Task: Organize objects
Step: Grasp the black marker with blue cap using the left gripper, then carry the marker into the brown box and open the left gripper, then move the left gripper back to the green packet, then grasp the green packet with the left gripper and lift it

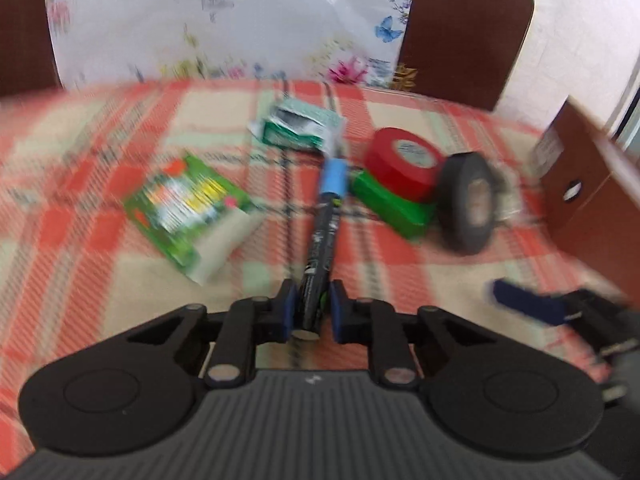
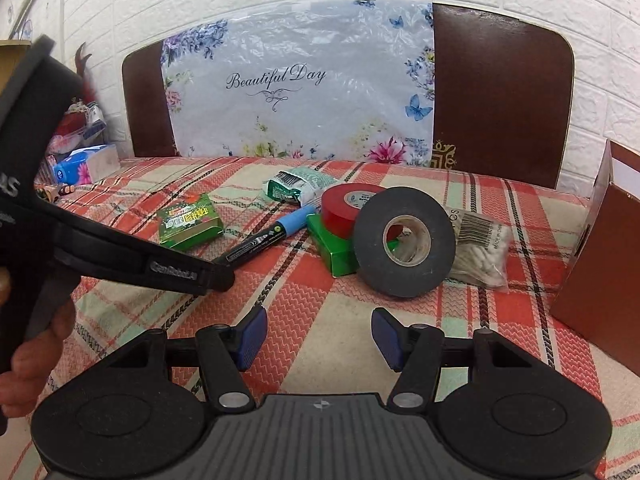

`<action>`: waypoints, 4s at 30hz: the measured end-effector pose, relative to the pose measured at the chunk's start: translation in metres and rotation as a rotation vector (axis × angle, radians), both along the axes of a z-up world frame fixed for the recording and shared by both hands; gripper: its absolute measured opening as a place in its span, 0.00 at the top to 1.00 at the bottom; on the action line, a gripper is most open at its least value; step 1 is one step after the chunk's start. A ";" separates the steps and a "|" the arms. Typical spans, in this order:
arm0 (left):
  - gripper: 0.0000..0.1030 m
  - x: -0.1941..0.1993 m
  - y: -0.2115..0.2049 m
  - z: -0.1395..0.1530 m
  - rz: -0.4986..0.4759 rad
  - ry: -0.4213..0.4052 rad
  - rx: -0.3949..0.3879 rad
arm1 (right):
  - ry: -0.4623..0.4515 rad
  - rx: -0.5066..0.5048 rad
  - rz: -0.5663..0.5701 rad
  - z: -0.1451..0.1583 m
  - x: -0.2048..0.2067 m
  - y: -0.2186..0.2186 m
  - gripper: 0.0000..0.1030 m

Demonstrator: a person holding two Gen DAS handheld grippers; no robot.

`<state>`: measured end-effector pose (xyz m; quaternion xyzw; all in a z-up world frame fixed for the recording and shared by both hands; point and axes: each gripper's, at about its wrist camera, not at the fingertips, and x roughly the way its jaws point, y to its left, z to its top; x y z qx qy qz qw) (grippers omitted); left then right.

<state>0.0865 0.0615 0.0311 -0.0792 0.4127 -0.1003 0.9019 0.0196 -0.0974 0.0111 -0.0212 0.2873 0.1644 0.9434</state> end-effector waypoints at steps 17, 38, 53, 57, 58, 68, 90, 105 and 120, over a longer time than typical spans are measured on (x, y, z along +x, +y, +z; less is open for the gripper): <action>0.59 0.027 -0.025 0.018 -0.016 0.041 -0.019 | -0.005 -0.004 0.075 0.005 -0.011 0.014 0.43; 0.84 -0.009 -0.170 0.129 -0.311 -0.240 -0.091 | -0.299 -0.029 -0.148 0.056 -0.038 -0.061 0.81; 0.83 0.030 -0.333 0.088 -0.484 -0.193 -0.028 | -0.310 0.013 -0.495 0.052 -0.016 -0.218 0.81; 0.82 0.027 -0.327 0.088 -0.474 -0.199 0.003 | -0.299 0.043 -0.527 0.044 -0.013 -0.226 0.72; 0.82 0.026 -0.322 0.090 -0.469 -0.208 0.006 | -0.301 0.048 -0.528 0.044 -0.013 -0.225 0.72; 0.79 -0.010 -0.200 0.095 -0.281 -0.283 0.065 | -0.349 0.070 -0.446 0.055 -0.036 -0.190 0.69; 0.78 -0.048 0.040 0.006 0.189 -0.065 0.134 | -0.075 -0.054 0.039 0.009 -0.015 0.006 0.59; 0.72 -0.062 0.137 -0.025 0.394 -0.264 0.008 | -0.104 -0.072 0.235 0.012 0.026 0.101 0.24; 0.51 -0.065 0.110 -0.010 0.286 -0.156 -0.185 | -0.048 -0.166 0.258 -0.011 0.038 0.120 0.41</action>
